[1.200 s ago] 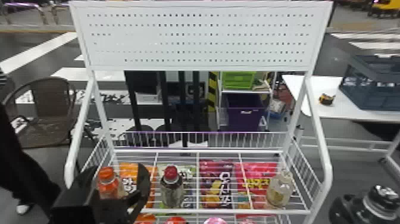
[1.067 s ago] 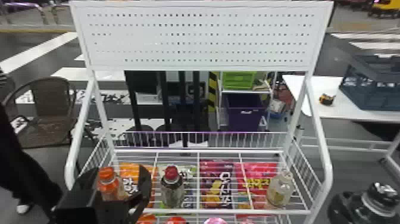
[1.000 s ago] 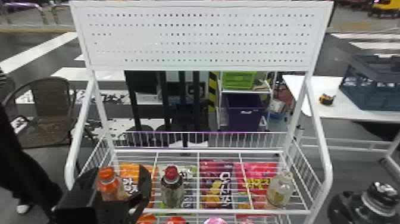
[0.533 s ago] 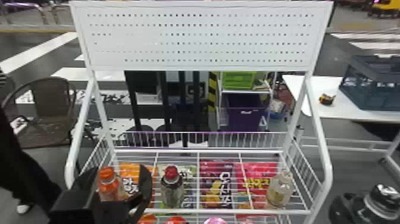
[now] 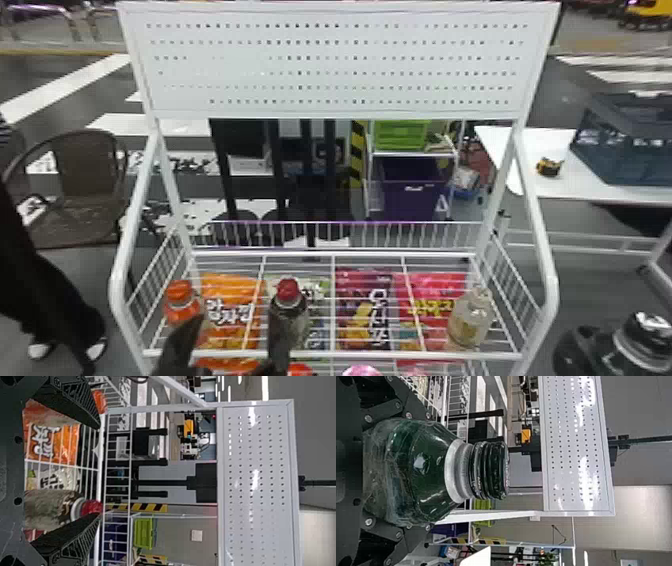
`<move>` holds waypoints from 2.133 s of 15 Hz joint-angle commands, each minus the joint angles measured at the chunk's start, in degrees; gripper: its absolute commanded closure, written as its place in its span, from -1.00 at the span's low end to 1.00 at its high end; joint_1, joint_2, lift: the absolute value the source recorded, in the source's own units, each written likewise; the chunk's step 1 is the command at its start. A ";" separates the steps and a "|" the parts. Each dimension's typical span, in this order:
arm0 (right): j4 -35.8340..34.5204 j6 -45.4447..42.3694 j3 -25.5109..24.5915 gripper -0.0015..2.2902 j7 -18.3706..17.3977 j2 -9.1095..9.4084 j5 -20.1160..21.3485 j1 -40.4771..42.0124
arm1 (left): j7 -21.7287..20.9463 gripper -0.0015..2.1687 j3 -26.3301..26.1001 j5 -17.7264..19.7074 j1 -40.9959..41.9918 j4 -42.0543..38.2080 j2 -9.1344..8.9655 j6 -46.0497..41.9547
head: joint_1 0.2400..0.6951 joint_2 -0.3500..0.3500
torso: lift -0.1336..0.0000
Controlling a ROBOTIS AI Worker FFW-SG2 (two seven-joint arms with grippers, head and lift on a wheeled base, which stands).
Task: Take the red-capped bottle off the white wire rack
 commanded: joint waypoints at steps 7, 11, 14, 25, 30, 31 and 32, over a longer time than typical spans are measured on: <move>0.07 -0.09 -0.70 -0.20 0.00 0.05 0.04 0.34 | 2.33 -0.90 -8.02 0.09 -10.90 30.54 -5.84 -23.53 | 0.14 0.00 | 1.00; 0.07 0.43 -0.79 -0.20 0.00 0.05 0.30 0.16 | 2.42 -0.90 -8.72 0.53 -16.88 40.39 -7.16 -27.04 | 0.14 0.00 | 1.00; 0.07 0.43 -0.96 -0.20 0.00 0.05 0.39 0.25 | 0.75 -0.90 -8.72 1.50 -20.92 45.84 -7.95 -30.21 | 0.14 0.00 | 1.00; -1.24 -0.80 -3.33 -0.20 0.09 0.05 -0.84 2.45 | -1.53 0.00 -7.93 3.96 -30.68 58.84 -11.29 -32.67 | 0.14 0.00 | 1.00; -1.07 -0.62 -3.86 -0.20 0.09 0.05 -1.72 2.09 | -0.39 0.74 -8.28 3.61 -27.96 51.20 -10.50 -31.26 | 0.14 0.00 | 1.00; -0.98 -0.62 -3.69 -0.20 0.09 0.05 -1.72 1.83 | -0.22 0.74 -8.19 3.52 -26.55 46.28 -9.53 -26.34 | 0.14 0.00 | 1.00; -0.81 -0.62 -3.42 -0.20 0.09 0.05 -1.63 1.66 | -0.04 0.74 -7.93 3.52 -24.44 38.89 -8.12 -18.43 | 0.14 0.00 | 1.00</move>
